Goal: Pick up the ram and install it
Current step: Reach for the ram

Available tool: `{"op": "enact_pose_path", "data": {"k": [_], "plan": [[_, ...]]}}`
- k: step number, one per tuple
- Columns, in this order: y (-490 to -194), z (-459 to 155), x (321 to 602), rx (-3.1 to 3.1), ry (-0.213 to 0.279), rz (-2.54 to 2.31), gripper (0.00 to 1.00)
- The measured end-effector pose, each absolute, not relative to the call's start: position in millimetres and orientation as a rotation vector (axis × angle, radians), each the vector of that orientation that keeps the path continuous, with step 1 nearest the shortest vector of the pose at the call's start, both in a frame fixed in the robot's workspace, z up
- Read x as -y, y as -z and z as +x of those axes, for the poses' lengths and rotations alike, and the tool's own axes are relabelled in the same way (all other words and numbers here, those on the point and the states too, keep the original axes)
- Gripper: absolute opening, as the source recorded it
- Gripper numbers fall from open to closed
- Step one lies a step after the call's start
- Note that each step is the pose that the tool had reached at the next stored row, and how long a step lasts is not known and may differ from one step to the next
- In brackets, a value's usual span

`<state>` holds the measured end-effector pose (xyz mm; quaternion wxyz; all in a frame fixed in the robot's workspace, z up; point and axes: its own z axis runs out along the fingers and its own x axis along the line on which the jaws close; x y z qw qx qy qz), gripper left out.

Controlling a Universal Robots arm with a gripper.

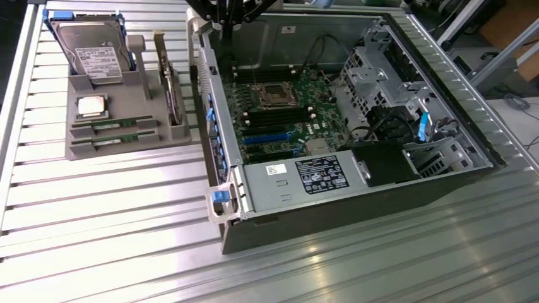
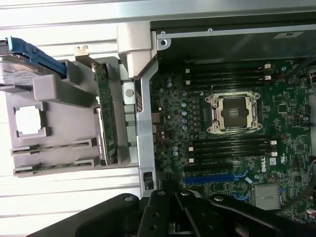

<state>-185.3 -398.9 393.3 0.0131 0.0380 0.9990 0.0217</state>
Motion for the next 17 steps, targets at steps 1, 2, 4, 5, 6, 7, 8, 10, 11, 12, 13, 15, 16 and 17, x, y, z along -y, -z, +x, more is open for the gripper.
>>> {"op": "enact_pose_path", "data": {"k": [1, 2, 4, 5, 6, 7, 8, 10, 11, 12, 13, 15, 16, 17], "plan": [[-393, -186, 399, -3.112, -0.068, 0.118, 0.11], [-393, -187, 399, -3.112, -0.068, 0.118, 0.11], [-393, -187, 399, -3.112, -0.068, 0.118, 0.11], [-393, -188, 399, -3.112, -0.068, 0.118, 0.11], [-393, -189, 399, -3.112, -0.068, 0.118, 0.11], [-393, -189, 399, -3.112, -0.068, 0.118, 0.11], [-393, -190, 399, -3.113, -0.068, 0.118, 0.11], [-393, -192, 399, -3.112, -0.068, 0.118, 0.11], [-393, -193, 399, -3.112, -0.068, 0.118, 0.11], [-393, -193, 399, -3.112, -0.068, 0.118, 0.11], [-393, -194, 399, -3.112, -0.068, 0.118, 0.11], [-393, -195, 399, -3.112, -0.068, 0.118, 0.11], [-393, -196, 399, -3.112, -0.068, 0.118, 0.11], [-393, -196, 399, -3.112, -0.068, 0.118, 0.11]]}}
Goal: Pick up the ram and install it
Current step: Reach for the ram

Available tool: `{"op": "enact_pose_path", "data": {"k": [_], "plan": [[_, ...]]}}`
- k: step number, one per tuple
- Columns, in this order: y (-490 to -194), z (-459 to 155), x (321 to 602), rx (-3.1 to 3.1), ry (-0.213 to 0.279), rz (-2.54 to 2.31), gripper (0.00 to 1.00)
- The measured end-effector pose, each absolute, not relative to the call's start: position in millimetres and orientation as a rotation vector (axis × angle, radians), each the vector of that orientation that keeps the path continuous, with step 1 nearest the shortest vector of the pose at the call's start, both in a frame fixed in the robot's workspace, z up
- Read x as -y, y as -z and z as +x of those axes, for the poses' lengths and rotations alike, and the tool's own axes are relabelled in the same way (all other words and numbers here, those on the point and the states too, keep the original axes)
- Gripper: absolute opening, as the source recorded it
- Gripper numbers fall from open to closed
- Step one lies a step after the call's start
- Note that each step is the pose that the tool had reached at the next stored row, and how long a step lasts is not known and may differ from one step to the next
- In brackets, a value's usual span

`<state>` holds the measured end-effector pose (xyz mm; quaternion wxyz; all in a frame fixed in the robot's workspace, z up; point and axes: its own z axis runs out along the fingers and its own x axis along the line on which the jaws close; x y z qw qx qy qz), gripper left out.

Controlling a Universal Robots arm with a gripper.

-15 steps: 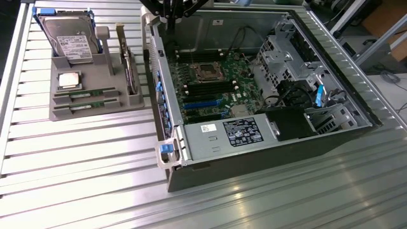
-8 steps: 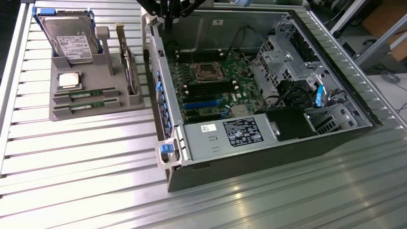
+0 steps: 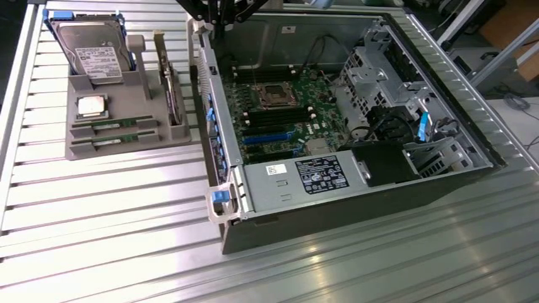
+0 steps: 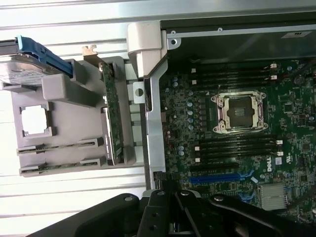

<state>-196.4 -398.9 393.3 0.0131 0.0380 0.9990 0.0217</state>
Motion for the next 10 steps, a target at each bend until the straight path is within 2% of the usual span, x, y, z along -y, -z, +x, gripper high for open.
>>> {"op": "enact_pose_path", "data": {"k": [10], "plan": [[-393.3, -203.9, 398.9, -3.112, -0.068, 0.118, 0.11]]}}
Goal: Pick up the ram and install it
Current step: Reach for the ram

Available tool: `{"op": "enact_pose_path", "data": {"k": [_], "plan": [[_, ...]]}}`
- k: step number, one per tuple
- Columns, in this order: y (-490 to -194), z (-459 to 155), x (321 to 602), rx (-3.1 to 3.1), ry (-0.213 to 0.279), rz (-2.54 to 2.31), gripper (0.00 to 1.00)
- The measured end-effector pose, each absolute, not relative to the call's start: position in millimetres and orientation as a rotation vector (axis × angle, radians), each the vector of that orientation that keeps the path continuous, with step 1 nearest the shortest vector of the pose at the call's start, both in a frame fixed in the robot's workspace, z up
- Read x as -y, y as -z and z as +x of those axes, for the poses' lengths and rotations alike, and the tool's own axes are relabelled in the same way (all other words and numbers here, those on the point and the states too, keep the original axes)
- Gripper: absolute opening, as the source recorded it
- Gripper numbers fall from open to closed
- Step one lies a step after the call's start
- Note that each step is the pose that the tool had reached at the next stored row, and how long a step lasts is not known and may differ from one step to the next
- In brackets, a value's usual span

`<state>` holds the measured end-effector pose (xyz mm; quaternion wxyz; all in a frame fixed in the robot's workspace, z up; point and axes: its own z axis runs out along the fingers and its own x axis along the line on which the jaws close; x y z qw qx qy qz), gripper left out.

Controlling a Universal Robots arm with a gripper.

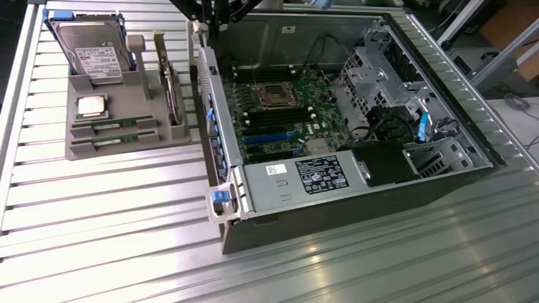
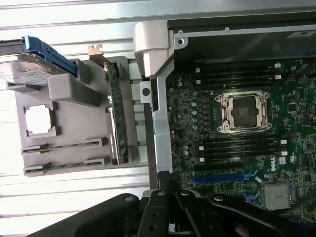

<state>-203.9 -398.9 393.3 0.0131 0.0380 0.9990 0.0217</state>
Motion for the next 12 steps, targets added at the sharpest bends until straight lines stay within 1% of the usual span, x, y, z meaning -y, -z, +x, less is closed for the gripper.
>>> {"op": "enact_pose_path", "data": {"k": [12], "plan": [[-393.3, -212.6, 398.9, -3.112, -0.068, 0.118, 0.11]]}}
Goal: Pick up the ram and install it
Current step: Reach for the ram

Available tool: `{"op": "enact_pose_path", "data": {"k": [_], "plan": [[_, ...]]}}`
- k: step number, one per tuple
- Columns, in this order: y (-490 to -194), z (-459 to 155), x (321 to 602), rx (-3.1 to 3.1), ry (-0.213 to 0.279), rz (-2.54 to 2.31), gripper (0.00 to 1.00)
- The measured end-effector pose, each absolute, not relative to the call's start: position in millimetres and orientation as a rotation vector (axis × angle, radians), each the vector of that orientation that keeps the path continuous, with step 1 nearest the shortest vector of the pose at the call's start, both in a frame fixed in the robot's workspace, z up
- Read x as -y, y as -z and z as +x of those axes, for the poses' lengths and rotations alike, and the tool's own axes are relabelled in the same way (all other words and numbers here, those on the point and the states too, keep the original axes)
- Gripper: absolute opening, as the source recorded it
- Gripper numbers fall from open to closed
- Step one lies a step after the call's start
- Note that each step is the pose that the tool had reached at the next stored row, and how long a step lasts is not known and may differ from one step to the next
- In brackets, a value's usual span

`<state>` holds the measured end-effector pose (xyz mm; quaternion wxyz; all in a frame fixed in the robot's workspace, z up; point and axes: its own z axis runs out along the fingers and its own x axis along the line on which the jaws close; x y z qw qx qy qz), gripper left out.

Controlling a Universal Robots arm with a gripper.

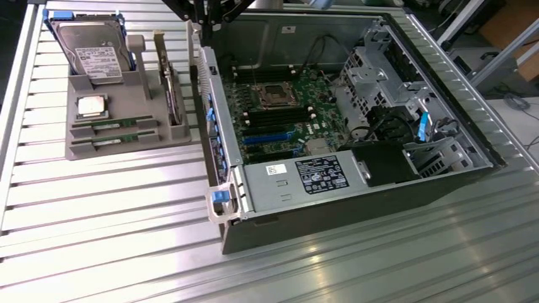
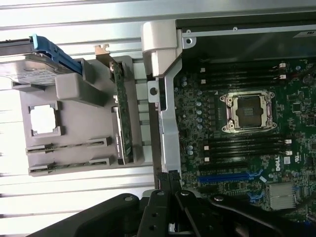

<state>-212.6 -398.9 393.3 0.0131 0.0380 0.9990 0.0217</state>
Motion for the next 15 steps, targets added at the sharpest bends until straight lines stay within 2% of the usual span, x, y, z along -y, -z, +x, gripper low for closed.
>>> {"op": "enact_pose_path", "data": {"k": [15], "plan": [[-393.3, -220.5, 398.9, -3.112, -0.068, 0.118, 0.11]]}}
